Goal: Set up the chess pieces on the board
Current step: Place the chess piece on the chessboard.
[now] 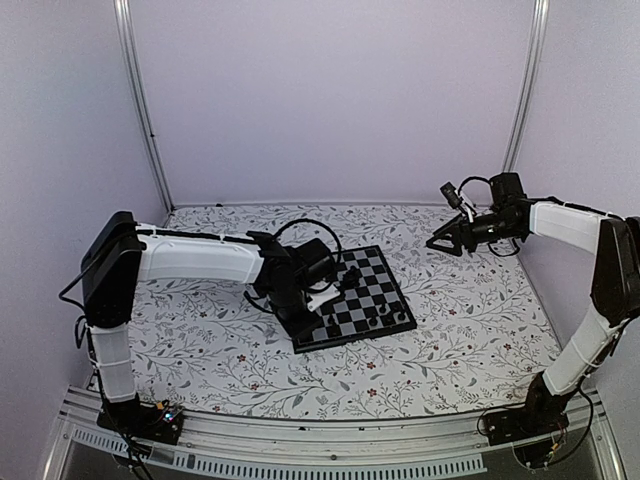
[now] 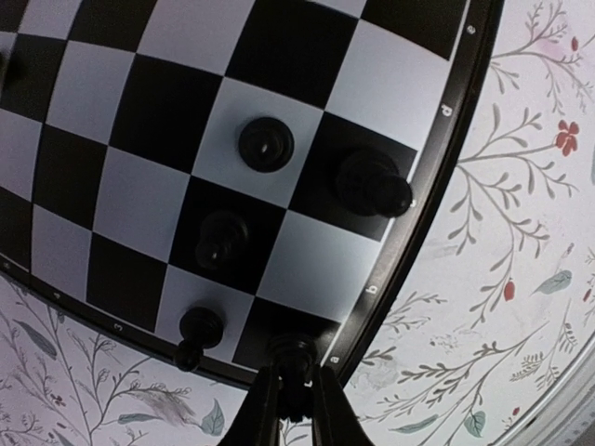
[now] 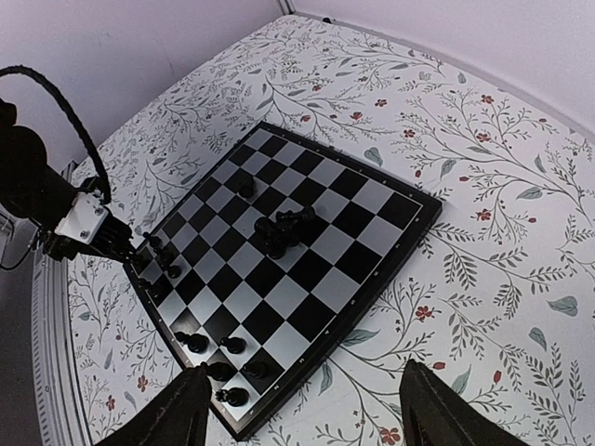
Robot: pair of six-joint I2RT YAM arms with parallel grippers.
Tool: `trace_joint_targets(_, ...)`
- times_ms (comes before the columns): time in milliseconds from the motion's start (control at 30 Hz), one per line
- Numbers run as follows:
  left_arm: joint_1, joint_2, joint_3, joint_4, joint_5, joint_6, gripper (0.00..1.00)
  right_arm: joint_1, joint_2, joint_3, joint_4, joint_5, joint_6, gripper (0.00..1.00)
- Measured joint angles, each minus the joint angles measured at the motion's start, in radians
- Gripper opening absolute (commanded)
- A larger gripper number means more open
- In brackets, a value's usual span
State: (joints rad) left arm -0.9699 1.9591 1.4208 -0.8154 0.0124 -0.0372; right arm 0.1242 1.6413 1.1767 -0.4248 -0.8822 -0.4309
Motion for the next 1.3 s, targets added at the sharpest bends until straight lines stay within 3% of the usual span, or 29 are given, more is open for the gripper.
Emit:
trace_joint_targets(300,0.002,0.020,0.013,-0.022,-0.003,0.007,0.14,0.000,0.004,0.000,0.000,-0.014,-0.005,0.73)
trace_joint_targets(700,0.002,0.023,0.017,-0.035,-0.003,0.008,0.33,0.000,0.014,0.000,-0.002,-0.019,-0.014,0.73)
trace_joint_targets(1000,0.003,0.011,0.074,-0.082,-0.005,0.002,0.39,0.000,0.014,0.000,-0.021,-0.022,-0.027,0.72)
trace_joint_targets(1100,0.014,-0.036,0.094,-0.091,-0.022,0.003,0.40,0.000,0.014,0.000,-0.031,-0.022,-0.041,0.70)
trace_joint_targets(1300,0.125,-0.131,0.119,-0.012,-0.049,0.002,0.41,0.016,0.030,0.035,-0.088,-0.011,-0.088,0.55)
